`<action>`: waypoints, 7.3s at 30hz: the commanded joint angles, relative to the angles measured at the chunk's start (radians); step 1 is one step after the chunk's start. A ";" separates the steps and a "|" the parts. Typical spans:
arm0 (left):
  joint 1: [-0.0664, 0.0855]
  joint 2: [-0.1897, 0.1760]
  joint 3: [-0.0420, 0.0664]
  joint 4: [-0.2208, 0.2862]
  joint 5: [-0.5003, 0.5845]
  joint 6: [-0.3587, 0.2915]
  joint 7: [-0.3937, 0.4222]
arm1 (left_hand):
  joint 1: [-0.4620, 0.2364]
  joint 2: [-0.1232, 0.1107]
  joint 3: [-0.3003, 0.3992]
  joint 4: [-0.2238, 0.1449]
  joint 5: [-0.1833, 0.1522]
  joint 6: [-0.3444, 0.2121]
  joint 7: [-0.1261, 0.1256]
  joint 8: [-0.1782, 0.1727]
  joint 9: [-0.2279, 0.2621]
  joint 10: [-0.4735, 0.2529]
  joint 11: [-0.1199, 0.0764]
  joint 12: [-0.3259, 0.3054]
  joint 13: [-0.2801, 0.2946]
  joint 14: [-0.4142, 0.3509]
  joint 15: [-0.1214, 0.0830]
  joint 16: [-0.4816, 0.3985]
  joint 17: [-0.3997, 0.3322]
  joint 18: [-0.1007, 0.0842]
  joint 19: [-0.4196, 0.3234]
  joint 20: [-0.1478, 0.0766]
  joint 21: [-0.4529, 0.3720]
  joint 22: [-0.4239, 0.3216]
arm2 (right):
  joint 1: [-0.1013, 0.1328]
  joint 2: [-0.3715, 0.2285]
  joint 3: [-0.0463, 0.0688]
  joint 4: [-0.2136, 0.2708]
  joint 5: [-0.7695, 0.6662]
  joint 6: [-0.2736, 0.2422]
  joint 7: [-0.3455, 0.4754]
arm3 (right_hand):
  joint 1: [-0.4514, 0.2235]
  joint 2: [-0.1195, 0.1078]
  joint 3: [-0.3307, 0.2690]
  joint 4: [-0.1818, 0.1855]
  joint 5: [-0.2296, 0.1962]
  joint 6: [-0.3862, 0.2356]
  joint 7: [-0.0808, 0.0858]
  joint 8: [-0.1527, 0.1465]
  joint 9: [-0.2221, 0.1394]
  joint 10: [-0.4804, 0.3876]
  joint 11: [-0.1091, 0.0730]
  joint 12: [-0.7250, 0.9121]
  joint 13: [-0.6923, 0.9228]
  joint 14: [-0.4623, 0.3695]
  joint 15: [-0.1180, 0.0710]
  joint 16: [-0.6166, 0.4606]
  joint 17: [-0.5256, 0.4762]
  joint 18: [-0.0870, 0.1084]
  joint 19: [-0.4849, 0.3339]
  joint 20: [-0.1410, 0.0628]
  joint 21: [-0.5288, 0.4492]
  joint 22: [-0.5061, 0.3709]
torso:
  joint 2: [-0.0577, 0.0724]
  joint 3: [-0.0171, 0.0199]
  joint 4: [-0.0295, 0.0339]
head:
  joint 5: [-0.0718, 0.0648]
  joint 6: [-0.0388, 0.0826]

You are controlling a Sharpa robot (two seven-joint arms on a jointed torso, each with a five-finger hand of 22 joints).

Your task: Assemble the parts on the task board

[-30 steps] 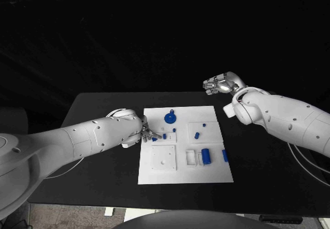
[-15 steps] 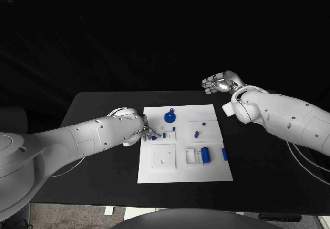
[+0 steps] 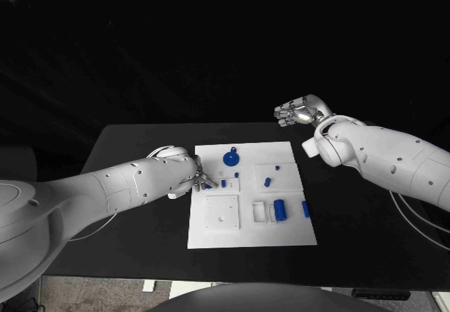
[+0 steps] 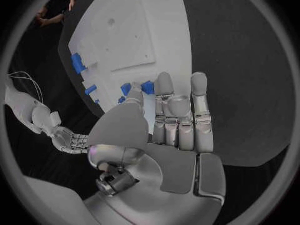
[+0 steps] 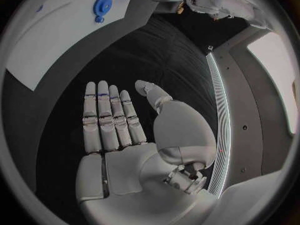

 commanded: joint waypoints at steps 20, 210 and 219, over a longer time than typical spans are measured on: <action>-0.001 -0.036 0.000 0.032 0.030 -0.018 0.028 | 0.121 0.094 0.013 -0.061 0.191 -0.044 0.027 -0.161 -0.107 0.031 0.008 -0.079 -0.026 -0.018 0.010 -0.046 -0.044 -0.003 -0.018 0.009 -0.012 0.018 | 0.000 -0.003 0.000 0.002 -0.003 0.015 0.009 | -0.001 -0.006 -0.001 0.009 0.008 0.007 0.000 -0.003 -0.001 -0.009 -0.001 -0.005 -0.001 -0.004 0.002 -0.005 -0.002 0.004 -0.010 -0.001 -0.001 -0.001 | -0.001 -0.0007 0.0009 | -0.002 0.003; 0.013 -0.035 0.004 -0.047 0.342 0.069 -0.056 | -0.038 0.096 0.001 0.040 0.231 -0.209 0.011 0.033 0.578 -0.065 0.001 0.011 0.023 -0.062 0.013 0.014 -0.066 -0.004 -0.029 0.011 -0.008 0.020 | -0.002 -0.013 0.000 0.016 0.006 0.018 0.007 | -0.001 -0.013 -0.018 0.017 0.035 -0.002 0.003 -0.003 -0.001 -0.014 0.002 -0.004 -0.001 -0.009 0.004 -0.005 -0.002 0.003 -0.016 0.002 -0.002 -0.002 | 0.001 -0.0005 -0.0006 | -0.015 -0.001; 0.013 -0.035 0.004 -0.047 0.347 0.072 -0.050 | -0.008 0.141 0.027 0.011 0.233 -0.216 0.011 0.029 0.575 -0.069 0.002 0.009 0.022 -0.065 0.014 0.013 -0.068 -0.005 -0.032 0.012 -0.010 0.019 | -0.002 -0.013 0.000 0.016 0.006 0.018 0.006 | -0.001 -0.013 -0.018 0.017 0.035 -0.002 0.003 -0.003 -0.001 -0.014 0.002 -0.004 -0.001 -0.009 0.004 -0.005 -0.002 0.003 -0.016 0.002 -0.002 -0.002 | 0.000 -0.0003 0.0001 | -0.016 -0.003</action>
